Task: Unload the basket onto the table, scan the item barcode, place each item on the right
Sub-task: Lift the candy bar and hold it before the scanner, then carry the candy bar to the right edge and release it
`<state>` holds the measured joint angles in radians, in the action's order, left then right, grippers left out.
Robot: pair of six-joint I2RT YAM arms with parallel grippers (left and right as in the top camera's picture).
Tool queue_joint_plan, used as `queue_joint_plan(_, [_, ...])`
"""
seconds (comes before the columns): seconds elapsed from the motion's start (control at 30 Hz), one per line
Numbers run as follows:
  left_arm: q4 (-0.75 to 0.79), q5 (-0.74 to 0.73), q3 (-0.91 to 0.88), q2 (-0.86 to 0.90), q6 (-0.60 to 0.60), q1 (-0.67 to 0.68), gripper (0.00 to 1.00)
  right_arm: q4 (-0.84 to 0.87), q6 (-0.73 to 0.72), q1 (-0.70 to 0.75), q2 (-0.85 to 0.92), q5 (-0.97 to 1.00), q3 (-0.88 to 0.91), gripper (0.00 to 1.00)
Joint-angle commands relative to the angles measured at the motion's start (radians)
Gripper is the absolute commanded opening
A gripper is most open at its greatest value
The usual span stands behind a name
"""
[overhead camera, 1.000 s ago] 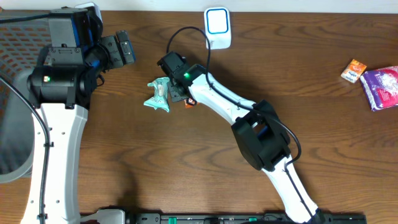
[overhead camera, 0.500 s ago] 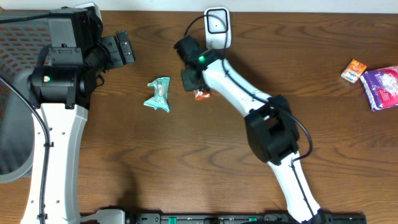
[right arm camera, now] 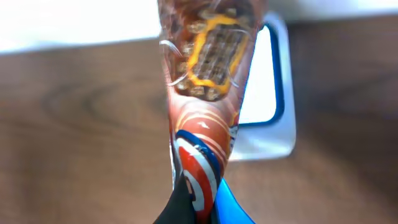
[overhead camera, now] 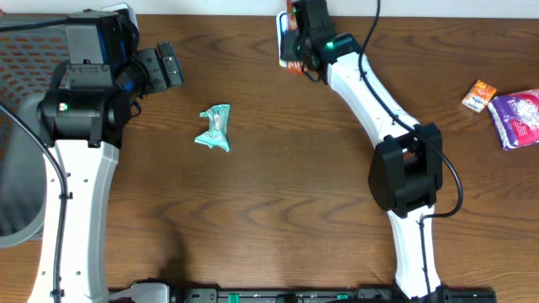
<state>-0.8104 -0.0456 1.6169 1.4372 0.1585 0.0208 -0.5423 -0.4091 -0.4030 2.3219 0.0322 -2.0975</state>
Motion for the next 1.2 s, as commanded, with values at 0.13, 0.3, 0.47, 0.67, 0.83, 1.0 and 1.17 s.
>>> queue_joint_plan(0.13, [0.0,0.013,0.01,0.006,0.004,-0.003,0.98,0.057,0.006,-0.008,0.07,0.098,-0.016,0.01])
queue_joint_plan(0.3, [0.0,0.013,0.01,0.006,0.004,-0.003,0.98,0.057,0.006,-0.008,0.093,0.106,-0.016,0.01])
queue_joint_plan(0.47, [0.0,0.013,0.01,0.006,0.004,-0.003,0.98,0.056,0.006,-0.003,0.09,0.127,-0.016,0.01])
queue_joint_plan(0.67, [0.0,0.013,0.01,0.006,0.004,-0.003,0.98,0.032,0.0,0.032,0.058,0.128,-0.016,0.01])
queue_joint_plan(0.83, [0.0,0.013,0.01,0.006,0.004,-0.003,0.98,-0.015,-0.003,0.098,0.008,0.161,-0.016,0.01])
queue_joint_plan(1.0, [0.0,0.013,0.01,0.006,0.004,-0.003,0.98,-0.122,-0.005,0.196,-0.027,0.294,-0.016,0.01])
queue_joint_plan(1.17, [0.0,0.013,0.01,0.006,0.004,-0.003,0.98,-0.298,-0.005,0.333,-0.031,0.426,-0.015,0.01])
